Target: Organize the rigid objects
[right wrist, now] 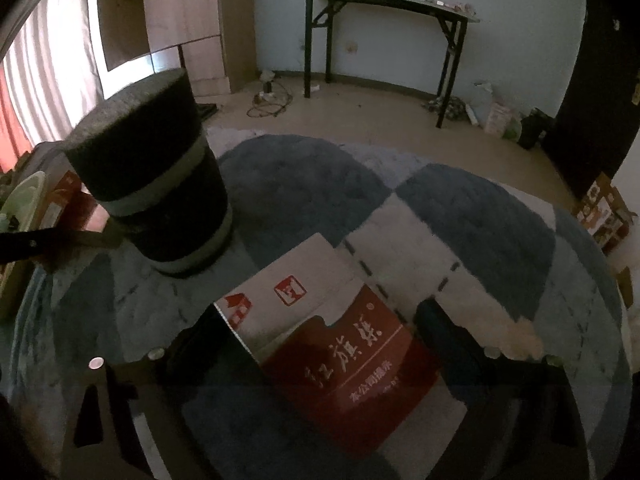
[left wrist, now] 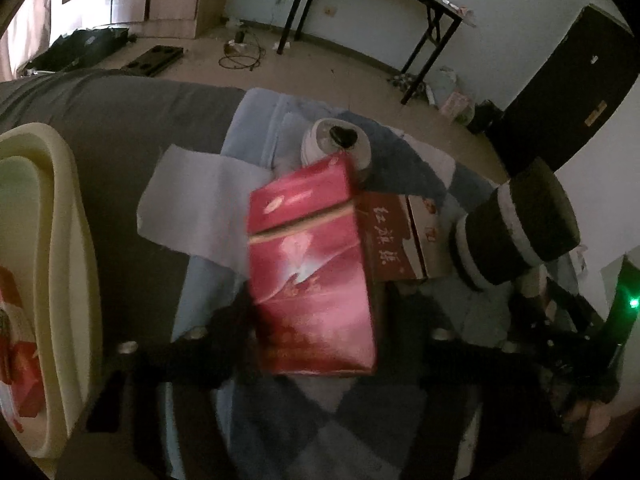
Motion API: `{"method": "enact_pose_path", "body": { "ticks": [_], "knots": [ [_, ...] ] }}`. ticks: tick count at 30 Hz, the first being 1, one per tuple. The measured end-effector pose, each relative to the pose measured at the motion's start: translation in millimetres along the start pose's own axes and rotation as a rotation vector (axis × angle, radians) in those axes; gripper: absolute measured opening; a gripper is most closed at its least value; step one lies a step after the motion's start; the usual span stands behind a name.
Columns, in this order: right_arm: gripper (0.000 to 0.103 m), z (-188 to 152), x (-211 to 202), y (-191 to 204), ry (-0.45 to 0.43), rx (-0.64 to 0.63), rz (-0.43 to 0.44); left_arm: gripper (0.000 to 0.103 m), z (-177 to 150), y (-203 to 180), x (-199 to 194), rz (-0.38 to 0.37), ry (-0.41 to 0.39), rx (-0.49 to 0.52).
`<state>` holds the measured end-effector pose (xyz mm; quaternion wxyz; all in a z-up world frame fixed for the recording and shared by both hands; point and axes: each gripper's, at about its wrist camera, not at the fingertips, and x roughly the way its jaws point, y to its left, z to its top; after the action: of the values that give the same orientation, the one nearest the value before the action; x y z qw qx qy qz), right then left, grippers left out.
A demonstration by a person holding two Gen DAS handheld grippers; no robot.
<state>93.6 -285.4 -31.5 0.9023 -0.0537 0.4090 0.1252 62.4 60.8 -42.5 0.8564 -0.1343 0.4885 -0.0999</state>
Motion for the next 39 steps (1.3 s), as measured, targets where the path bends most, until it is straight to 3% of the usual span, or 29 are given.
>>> {"method": "enact_pose_path", "body": {
  "ticks": [4, 7, 10, 19, 23, 26, 30, 32, 35, 39],
  "knots": [
    [0.080, -1, 2, -5, -0.015, 0.004, 0.031, 0.060, 0, -4, -10, 0.016, 0.002, 0.045],
    [0.068, 0, -16, -10, -0.056, 0.012, 0.067, 0.060, 4, -3, -41, 0.008, -0.076, 0.055],
    [0.063, 0, -27, -19, -0.092, 0.026, 0.096, 0.060, 6, 8, -70, -0.005, -0.139, 0.039],
    [0.060, -2, -33, -25, -0.090, 0.036, 0.118, 0.060, 10, 38, -95, 0.003, -0.213, -0.053],
    [0.060, 2, -49, -28, -0.160, 0.074, 0.151, 0.060, 9, 46, -113, 0.043, -0.240, -0.073],
    [0.060, 4, -67, -26, -0.240, 0.092, 0.246, 0.060, 5, 53, -153, 0.050, -0.336, -0.063],
    [0.060, 10, -97, 3, -0.318, 0.051, 0.339, 0.060, -11, 95, -204, 0.141, -0.447, -0.126],
    [0.060, 14, -113, 33, -0.349, 0.002, 0.413, 0.060, -22, 136, -219, 0.194, -0.471, -0.238],
    [0.060, 27, -123, 87, -0.350, -0.085, 0.517, 0.060, -37, 185, -223, 0.207, -0.474, -0.375],
    [0.060, 55, -110, 174, -0.297, -0.214, 0.632, 0.060, -55, 233, -219, 0.293, -0.425, -0.505]
  ]
}}
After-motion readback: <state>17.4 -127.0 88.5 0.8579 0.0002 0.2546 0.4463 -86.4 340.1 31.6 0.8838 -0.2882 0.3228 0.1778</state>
